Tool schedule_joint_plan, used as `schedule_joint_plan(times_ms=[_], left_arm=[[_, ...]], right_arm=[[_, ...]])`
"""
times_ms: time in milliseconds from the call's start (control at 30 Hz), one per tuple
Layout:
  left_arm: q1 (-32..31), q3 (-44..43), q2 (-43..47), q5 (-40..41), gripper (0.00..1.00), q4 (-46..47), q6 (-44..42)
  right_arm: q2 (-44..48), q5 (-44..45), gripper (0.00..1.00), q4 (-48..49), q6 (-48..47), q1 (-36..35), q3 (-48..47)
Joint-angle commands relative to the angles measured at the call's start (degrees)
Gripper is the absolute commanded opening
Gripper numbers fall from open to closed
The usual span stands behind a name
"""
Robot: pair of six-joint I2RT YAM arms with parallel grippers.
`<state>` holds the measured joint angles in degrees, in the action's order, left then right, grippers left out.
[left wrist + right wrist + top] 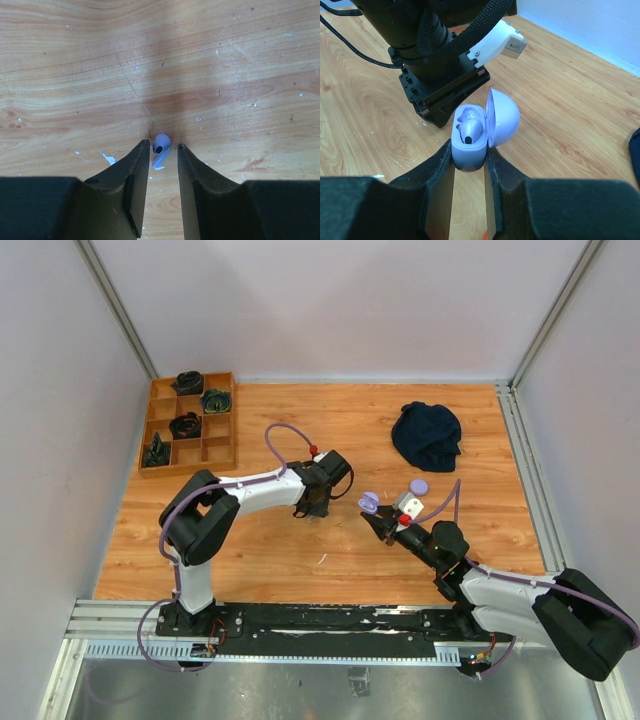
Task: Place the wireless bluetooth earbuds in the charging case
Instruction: Pick up the earbud from the center of the board.
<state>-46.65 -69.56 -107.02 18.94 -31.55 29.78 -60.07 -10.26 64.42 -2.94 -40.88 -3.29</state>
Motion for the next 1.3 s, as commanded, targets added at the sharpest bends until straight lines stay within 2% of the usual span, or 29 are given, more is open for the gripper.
schedule_joint_plan(times_ms=[0, 333, 633, 1000, 1267], left_arm=[[0.6, -2.0, -1.1, -1.6, 0.34, -1.7, -1.2], [1.6, -2.4, -2.6, -2.8, 0.29, -2.4, -2.1], [2.4, -0.4, -1.1, -4.6, 0.21, -0.4, -2.5], [2.7, 5.8, 7.8, -8.0, 0.18, 6.6, -3.1], [2.7, 9.6, 19.2, -10.6, 0.18, 12.1, -2.7]], right_arm=[[0.9, 0.2, 0.06, 0.8, -1.0, -0.2, 0.2], [0.8, -0.1, 0.05, 0.4, -1.0, -0.2, -0.1], [0.3, -1.1, 0.05, 0.2, -1.0, -0.2, -0.5], [1.1, -4.3, 0.05, -0.9, -0.3, -0.2, -2.1], [2.8, -4.9, 0.05, -1.2, 1.0, -0.2, -3.0]])
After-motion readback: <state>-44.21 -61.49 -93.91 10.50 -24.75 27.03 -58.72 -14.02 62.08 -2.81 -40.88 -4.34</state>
